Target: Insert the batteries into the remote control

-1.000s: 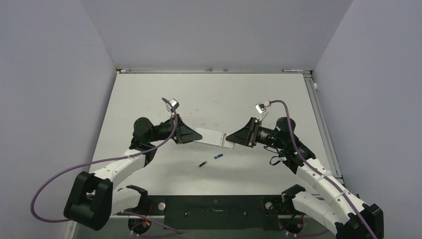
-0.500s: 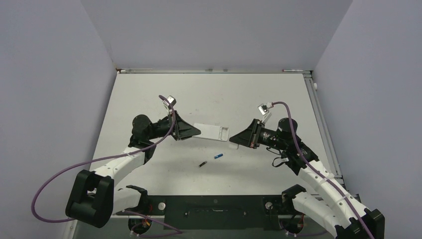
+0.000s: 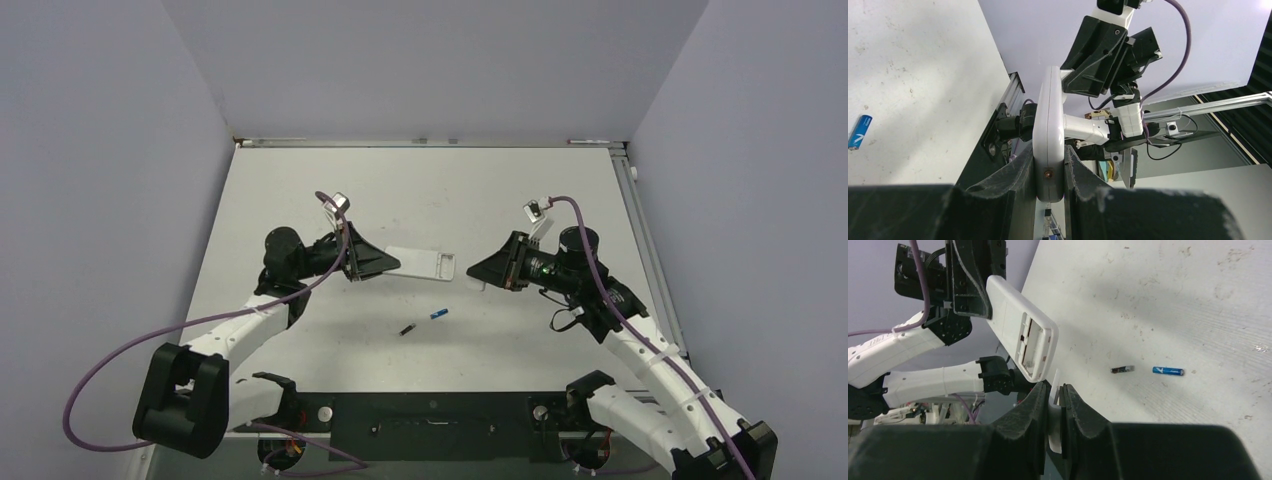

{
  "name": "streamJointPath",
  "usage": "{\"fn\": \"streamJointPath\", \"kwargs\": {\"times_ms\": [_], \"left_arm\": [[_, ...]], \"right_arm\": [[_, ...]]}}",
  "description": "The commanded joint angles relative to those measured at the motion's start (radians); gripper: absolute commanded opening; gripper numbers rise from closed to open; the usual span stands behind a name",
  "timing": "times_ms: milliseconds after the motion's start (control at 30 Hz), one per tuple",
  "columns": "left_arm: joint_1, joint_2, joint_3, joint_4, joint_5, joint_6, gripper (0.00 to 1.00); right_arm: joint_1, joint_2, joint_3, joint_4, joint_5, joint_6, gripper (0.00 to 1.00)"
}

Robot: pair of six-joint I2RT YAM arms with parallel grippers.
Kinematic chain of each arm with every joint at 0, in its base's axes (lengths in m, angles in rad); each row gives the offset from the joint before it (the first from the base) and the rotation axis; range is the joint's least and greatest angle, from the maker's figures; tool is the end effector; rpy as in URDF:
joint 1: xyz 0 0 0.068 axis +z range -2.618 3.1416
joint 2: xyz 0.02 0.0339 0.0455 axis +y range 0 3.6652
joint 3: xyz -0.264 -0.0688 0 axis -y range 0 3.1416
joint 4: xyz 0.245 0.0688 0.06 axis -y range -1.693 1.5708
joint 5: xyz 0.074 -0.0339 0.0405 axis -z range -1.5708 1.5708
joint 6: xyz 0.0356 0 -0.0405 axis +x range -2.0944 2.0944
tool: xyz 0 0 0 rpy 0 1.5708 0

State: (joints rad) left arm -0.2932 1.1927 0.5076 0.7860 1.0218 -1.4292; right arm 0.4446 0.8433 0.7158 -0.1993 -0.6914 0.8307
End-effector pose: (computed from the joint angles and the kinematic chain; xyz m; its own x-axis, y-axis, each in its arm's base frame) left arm 0.2232 -0.0991 0.2596 -0.9401 -0.2558 -0.2255 0.2314 0.0071 -0.9728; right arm 0.1628 0.1027 0.3065 -0.8426 0.2286 -0.4875 -0.3771 0.3958 0.8374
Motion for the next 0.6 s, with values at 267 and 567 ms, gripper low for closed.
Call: {"fn": "streamJointPath", "kwargs": {"times_ms": [267, 567], "left_arm": [[0.02, -0.076, 0.043, -0.187, -0.005, 0.156, 0.0], [0.021, -0.087, 0.041, -0.311, -0.02, 0.243, 0.0]], "right_arm": [[-0.019, 0.132, 0.118, -0.139, 0.207, -0.169, 0.09], [-0.059, 0.27, 0.092, -0.071, 0.282, -0.182, 0.08]]}}
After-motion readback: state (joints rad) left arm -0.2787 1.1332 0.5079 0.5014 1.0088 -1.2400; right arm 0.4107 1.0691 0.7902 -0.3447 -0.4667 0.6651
